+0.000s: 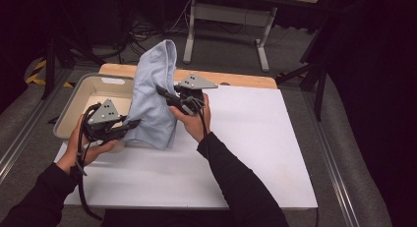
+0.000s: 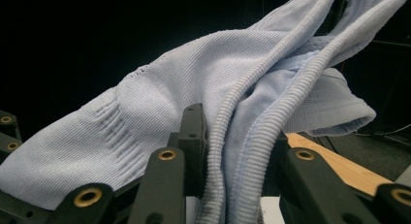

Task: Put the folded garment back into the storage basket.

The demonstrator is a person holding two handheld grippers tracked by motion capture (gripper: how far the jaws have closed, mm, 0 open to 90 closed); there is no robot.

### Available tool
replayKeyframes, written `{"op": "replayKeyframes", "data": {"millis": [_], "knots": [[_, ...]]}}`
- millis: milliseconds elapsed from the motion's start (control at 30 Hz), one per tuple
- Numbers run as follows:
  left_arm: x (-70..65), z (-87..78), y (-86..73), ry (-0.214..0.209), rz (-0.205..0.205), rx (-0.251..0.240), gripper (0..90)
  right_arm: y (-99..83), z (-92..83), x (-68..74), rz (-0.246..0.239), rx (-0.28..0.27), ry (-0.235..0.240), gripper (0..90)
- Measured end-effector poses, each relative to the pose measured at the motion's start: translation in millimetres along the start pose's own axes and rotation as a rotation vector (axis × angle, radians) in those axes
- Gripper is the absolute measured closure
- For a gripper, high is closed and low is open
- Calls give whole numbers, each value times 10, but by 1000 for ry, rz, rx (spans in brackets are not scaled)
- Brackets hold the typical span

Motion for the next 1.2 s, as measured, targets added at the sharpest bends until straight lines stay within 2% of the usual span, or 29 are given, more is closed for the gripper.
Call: {"op": "replayKeyframes", "data": {"millis": [200,900,1000,1200], "knots": [[80,-84,-17,27,1,10,767,54,145,74,-9,-3,0,707],[429,-385,-156,119,-40,42,769,185,599,292,3,-13,22,708],[499,-432,-186,145,-39,55,769,195,693,329,10,-14,25,708],[590,-485,-235,171,-61,60,770,219,836,380,14,-14,29,709]]}}
Point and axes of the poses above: each handheld gripper's, and its own axes: z roughly forward along the jaws, y roughly out of its top, x roughly to its left, the point moved 4 cm from there along z, roughly forward along the jaws, and after that the axes turned 3 degrees about -y, right-handed, at the moved point
